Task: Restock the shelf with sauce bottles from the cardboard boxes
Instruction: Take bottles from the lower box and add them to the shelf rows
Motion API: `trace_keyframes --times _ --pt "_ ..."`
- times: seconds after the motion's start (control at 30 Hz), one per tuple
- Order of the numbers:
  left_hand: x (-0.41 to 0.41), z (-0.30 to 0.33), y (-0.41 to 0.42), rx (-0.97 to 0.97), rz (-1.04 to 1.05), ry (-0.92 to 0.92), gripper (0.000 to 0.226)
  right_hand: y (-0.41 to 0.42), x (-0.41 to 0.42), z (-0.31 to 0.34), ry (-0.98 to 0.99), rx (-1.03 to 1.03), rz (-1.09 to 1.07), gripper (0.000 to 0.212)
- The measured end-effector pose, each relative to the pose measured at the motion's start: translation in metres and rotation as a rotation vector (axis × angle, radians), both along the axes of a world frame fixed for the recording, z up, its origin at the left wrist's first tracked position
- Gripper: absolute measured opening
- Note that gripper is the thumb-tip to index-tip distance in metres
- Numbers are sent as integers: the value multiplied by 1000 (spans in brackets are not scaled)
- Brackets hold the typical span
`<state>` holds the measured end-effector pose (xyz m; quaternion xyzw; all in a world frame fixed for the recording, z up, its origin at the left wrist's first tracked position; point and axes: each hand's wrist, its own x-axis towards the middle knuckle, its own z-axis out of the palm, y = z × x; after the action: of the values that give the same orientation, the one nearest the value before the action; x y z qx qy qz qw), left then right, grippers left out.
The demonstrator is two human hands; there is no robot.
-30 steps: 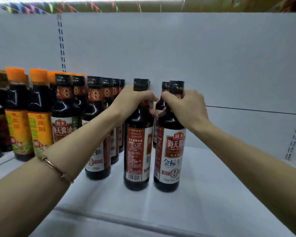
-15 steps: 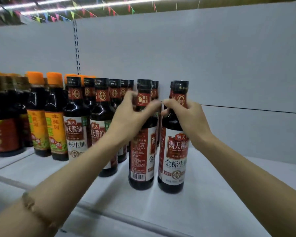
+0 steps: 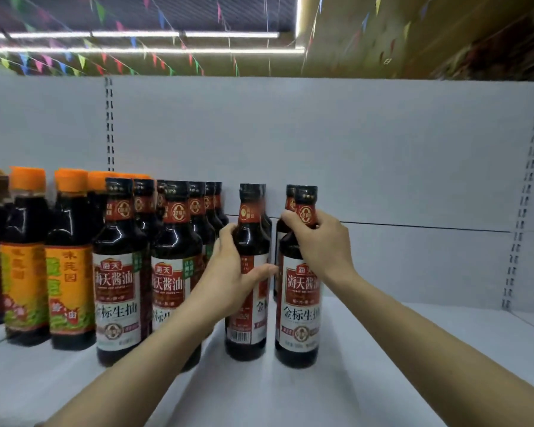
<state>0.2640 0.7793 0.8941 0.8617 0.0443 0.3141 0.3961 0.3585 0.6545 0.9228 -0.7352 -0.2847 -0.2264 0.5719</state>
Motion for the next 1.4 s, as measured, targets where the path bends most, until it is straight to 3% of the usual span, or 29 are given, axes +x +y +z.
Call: trace_keyframes --times 0.23,0.5,0.9,1.03,1.4 --pt "5 8 1 65 79 63 84 15 26 2 -35 -58 -179 48" --pt "7 8 2 131 88 25 72 23 39 1 -39 -62 -202 34" --pt "16 6 5 170 88 26 81 27 49 1 -79 -63 -215 38" --pt "17 3 3 198 101 31 94 34 55 -1 -39 -16 -211 39" --pt "21 -6 4 238 119 -9 90 36 63 -1 -63 -30 -216 34"
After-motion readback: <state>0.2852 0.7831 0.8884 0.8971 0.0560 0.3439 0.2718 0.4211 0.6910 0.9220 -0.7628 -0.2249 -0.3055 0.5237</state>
